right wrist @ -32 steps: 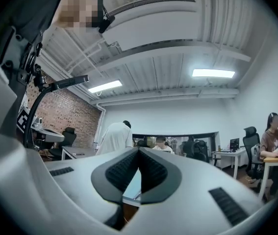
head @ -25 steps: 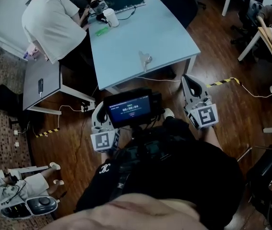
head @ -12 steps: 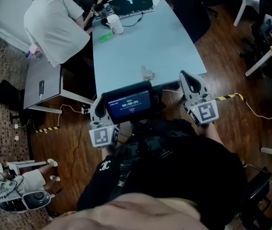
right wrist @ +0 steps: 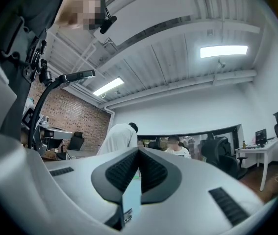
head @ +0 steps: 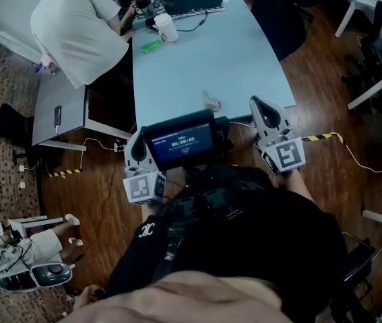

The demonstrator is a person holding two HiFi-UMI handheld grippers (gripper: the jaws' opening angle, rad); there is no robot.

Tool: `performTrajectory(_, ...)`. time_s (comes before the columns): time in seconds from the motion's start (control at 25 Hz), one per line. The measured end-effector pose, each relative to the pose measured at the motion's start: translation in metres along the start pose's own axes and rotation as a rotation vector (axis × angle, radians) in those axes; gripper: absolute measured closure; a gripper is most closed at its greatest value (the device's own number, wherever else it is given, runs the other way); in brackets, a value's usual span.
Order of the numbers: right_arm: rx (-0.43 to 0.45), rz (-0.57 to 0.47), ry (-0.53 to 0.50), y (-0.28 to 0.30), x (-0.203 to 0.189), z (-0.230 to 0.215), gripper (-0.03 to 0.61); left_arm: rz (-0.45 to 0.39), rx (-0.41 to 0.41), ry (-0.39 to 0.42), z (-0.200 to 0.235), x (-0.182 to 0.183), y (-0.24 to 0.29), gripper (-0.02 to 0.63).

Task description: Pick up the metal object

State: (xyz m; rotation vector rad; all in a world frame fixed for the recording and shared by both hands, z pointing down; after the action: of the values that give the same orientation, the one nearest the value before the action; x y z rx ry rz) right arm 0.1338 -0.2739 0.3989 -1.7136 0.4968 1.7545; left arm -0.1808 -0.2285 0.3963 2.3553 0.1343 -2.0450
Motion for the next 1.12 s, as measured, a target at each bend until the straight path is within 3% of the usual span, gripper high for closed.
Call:
performTrajectory(0.36,0.003,-0.069,0.029,0.012,-0.006,-0.008,0.6,-0.028,0.065,0.016,0.021,-0.006,-0.003,0.603)
performTrajectory(0.6,-0.005,0.02,0.076,0.036,-0.038,-0.014,0.6,0.008,0.126,0.023,0.036,0.006,-0.004,0.603)
performTrajectory(0.8,-0.054,0.086,0.214,0.052,-0.1,-0.025,0.575,-0.007,0.128,0.031,0.043,-0.009,-0.015,0.603)
performTrajectory(0.84,-0.054,0.115,0.228,0.061,-0.114,-0.022,0.546,-0.008,0.129,0.035,0.051,-0.008,-0.015,0.603)
performTrajectory(1.0,-0.024,0.239,0.249,0.099,-0.169,-0.005,0.536,-0.009,0.139,0.039,0.077,-0.002,-0.014,0.603)
performTrajectory(1.12,0.019,0.331,0.269,0.116,-0.211,-0.001,0.428,0.008,0.152,0.042,0.078,-0.007,-0.012,0.602)
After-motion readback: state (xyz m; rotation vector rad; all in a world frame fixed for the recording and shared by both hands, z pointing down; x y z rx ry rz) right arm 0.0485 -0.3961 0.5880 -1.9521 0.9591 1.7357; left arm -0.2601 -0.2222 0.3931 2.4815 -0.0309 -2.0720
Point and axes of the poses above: the fingertips, and each gripper's own axes: y forward along the fingers, z to its left, x out of its top, the point moved 3 cm from there along -y, backward along the fingers, and after that the axes turned 8 degrees about x, right-handed, at the moved point
